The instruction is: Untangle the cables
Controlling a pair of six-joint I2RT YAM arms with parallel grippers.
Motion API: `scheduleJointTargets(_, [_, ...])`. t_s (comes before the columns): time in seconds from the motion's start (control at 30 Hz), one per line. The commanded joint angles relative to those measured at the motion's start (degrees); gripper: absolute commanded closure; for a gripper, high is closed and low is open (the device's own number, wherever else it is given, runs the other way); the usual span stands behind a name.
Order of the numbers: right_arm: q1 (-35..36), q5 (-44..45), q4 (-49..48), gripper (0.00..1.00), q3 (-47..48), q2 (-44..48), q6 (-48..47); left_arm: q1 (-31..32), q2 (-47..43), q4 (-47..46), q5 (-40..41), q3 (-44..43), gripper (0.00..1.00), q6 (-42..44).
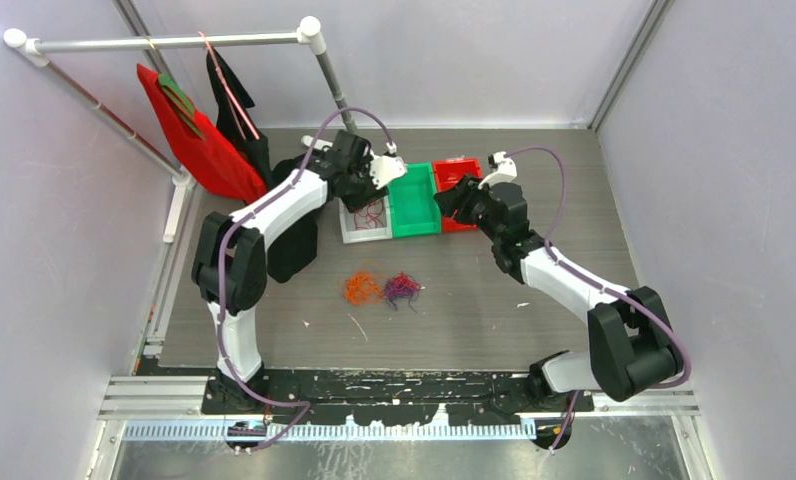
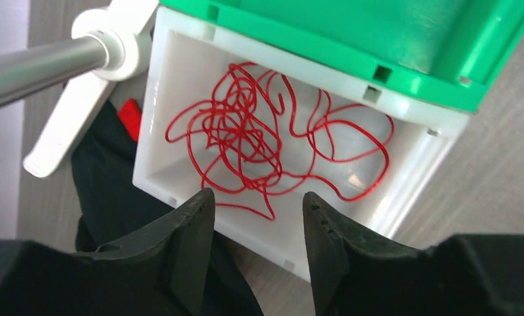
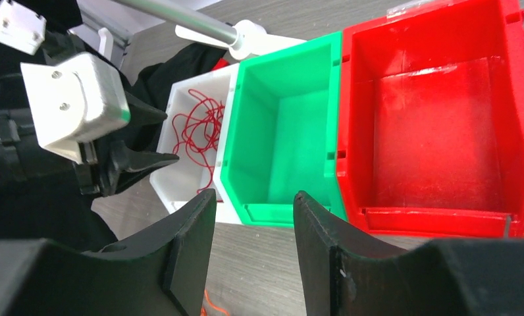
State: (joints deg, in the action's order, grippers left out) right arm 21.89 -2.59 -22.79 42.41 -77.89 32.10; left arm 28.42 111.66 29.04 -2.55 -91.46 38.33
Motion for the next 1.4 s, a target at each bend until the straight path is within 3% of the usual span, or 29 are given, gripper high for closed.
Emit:
scheduleJointTargets(0.0, [0.39,-3.66,2.02,0.47,1.28,3.20,0.77,-1.88,-4.98,9.97,-6.01,-4.05,0.45,-1.79])
scheduleJointTargets(0.2, [2.68,-5.69,7.07,0.47,0.71,5.04,0.51,-2.82,-8.61,14.36,-9.29,-5.57,0.39,-2.52])
scheduleJointTargets(0.3, [6.52,-7.15,10.19,0.47,-0.72,5.58,-0.25,-2.94,-11.23,21.28,-13.42,-7.45,0.20,-3.30])
scheduleJointTargets(0.37, [9.42,-8.53,12.09,0.48,-1.49,5.31,-0.91,-2.92,-13.41,25.00,-15.88,-7.72,0.15,-4.80])
scheduleJointTargets(0.53, [13.89,-10.81,16.25,0.49,-1.31,3.06,-0.29,-2.93,-19.86,30.74,-24.11,0.10,0.13,-6.68])
scheduleJointTargets(0.67, [15.09,-10.60,16.10,0.51,-1.28,0.62,1.44,-1.57,-24.48,25.49,-25.57,13.42,0.19,-7.99])
scheduleJointTargets(0.83, [15.16,-8.16,17.68,0.55,-1.87,1.07,3.53,2.02,-23.30,19.12,-22.74,19.18,0.28,-12.51])
scheduleJointTargets(1.03, [15.18,-5.06,18.91,0.58,-4.80,6.17,5.72,4.69,-18.56,11.27,-19.61,17.93,0.36,-13.07])
scheduleJointTargets(1.37, [15.18,-3.15,19.18,0.58,-9.19,13.27,7.59,4.62,-9.72,13.48,-19.30,14.07,0.53,-11.25])
